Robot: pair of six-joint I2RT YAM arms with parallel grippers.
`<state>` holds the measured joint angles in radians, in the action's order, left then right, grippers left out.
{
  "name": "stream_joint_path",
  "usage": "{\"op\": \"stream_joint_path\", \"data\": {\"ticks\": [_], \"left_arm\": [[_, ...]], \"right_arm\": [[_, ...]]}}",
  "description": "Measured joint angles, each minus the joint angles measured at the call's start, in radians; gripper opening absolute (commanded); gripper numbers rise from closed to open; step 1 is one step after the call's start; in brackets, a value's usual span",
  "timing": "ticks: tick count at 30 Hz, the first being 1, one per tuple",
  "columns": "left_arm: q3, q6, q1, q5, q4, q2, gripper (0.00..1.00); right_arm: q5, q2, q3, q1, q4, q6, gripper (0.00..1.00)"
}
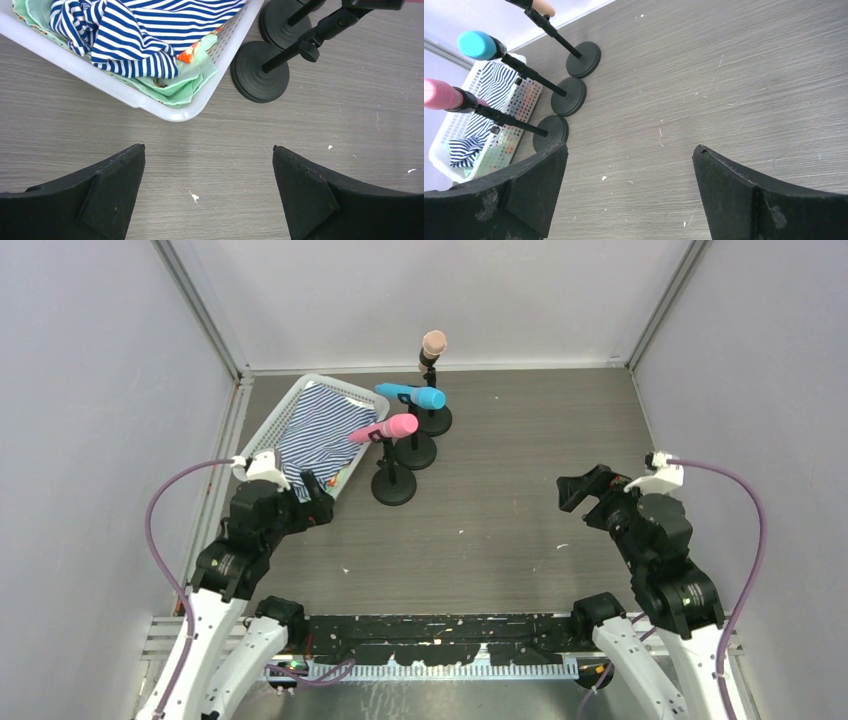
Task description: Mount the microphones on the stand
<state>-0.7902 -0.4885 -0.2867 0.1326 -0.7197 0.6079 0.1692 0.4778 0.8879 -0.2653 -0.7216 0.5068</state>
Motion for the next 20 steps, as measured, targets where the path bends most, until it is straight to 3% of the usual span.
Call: {"op": "stream_joint_path", "data": {"ticks": [8,20], "left_arm": [[0.016,0.028,0.0,-0.004,-0.017,-0.092,1.0],[0.028,0.037,0.0,-0.048,-0.013,-0.067,1.0]], "right_arm": [[0.043,-0.114,-0.097,0.0,-0.006,-0.084,1.0],[0.027,-0.267,-0.19,0.0,-0.004,-0.166,1.0]]}}
